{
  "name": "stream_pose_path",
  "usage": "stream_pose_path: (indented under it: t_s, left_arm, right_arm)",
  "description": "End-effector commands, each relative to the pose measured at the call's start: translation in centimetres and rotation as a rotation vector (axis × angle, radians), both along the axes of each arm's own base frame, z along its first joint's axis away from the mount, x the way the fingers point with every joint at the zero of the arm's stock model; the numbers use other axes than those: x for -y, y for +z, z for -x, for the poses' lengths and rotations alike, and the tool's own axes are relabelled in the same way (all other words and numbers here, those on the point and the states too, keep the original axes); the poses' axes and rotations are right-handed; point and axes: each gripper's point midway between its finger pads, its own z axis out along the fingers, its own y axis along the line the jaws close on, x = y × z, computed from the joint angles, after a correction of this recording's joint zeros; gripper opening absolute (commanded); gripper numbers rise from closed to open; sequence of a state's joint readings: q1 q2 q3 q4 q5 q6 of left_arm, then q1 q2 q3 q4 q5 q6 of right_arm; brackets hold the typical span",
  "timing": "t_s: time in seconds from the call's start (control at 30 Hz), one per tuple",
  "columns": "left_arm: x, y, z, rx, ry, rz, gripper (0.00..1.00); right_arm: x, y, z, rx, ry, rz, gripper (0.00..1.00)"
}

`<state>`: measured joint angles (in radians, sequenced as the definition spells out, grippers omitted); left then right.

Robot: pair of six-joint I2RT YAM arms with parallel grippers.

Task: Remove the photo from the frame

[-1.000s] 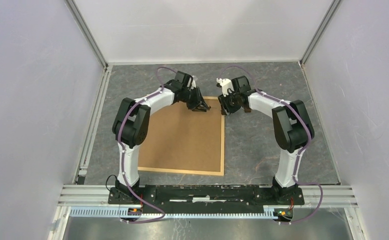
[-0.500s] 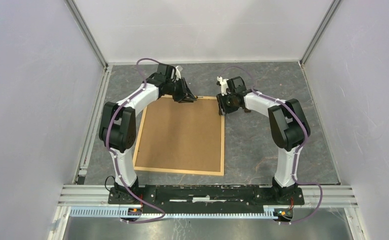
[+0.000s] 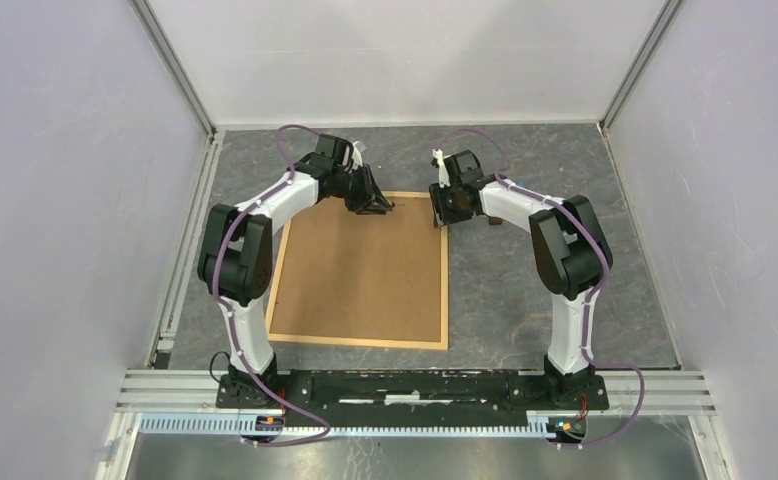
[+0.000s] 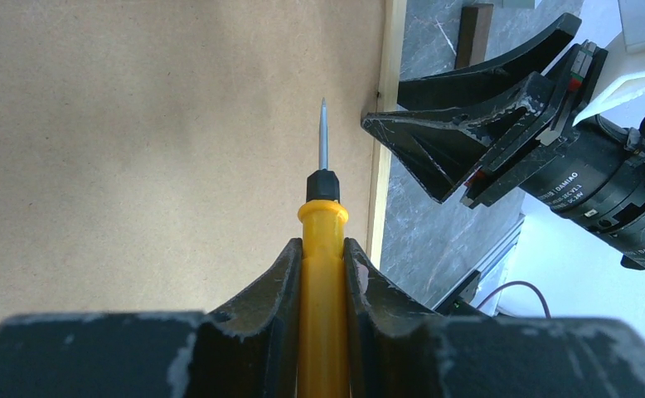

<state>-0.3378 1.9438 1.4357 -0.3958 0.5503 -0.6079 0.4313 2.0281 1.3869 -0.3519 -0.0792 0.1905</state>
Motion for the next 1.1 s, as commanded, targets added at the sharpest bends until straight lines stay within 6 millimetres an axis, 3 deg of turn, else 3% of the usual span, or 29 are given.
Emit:
stream_pose_path:
  t_s: [0.0,0.13,0.37,0.43,0.5,0.67,0.87,0.9,0.97,1.07]
  left_arm:
    - [0.1,2.7,-0.5,0.108,-0.032,0.004,0.02]
    - [0.0,2.6,-0.4,0.105,-0.034,0.001,0.02]
    - [-0.3,2.6,-0.3,0.106,-0.031,-0.007,0.02]
    - [-0.4,2.5,-0.2,0.104,-0.029,-0.010,0.02]
    - [-0.5,2.4,-0.1,0.102,-0.029,-0.011,0.02]
    - [-0.6,2.2,0.1,0.096,-0.028,-0.012,0.02]
    - [-0.4,2.2,0.3,0.093,-0.036,-0.001,0.02]
    - [-0.4,2.3,0.4,0.093,-0.040,0.002,0.02]
    - [-0.3,2.3,0.4,0.091,-0.041,0.003,0.02]
    - [-0.3,2.3,0.4,0.092,-0.043,0.003,0.02]
  right_arm:
    - [1.2,-4.4,1.7,-0.096,-0.040,0.093,0.44]
    - [1.6,-4.9,2.0,-0.105,-0.052,0.102,0.43]
    - [2.5,-6.8,1.7,-0.142,-0.071,0.119,0.33]
    - [2.8,-7.0,1.5,-0.149,-0.075,0.115,0.27]
    - [2.8,-6.9,1.5,-0.156,-0.064,0.094,0.15]
    - [2.3,-5.7,2.0,-0.155,-0.020,0.033,0.00]
    - [1.3,-2.3,1.4,-0.104,0.036,-0.054,0.00]
    - [1.2,-1.8,1.1,-0.096,0.037,-0.061,0.07]
    - [1.1,-0.8,0.5,-0.072,0.023,-0.061,0.32]
    - [1.2,0.2,-0.4,-0.043,-0.011,-0.050,0.52]
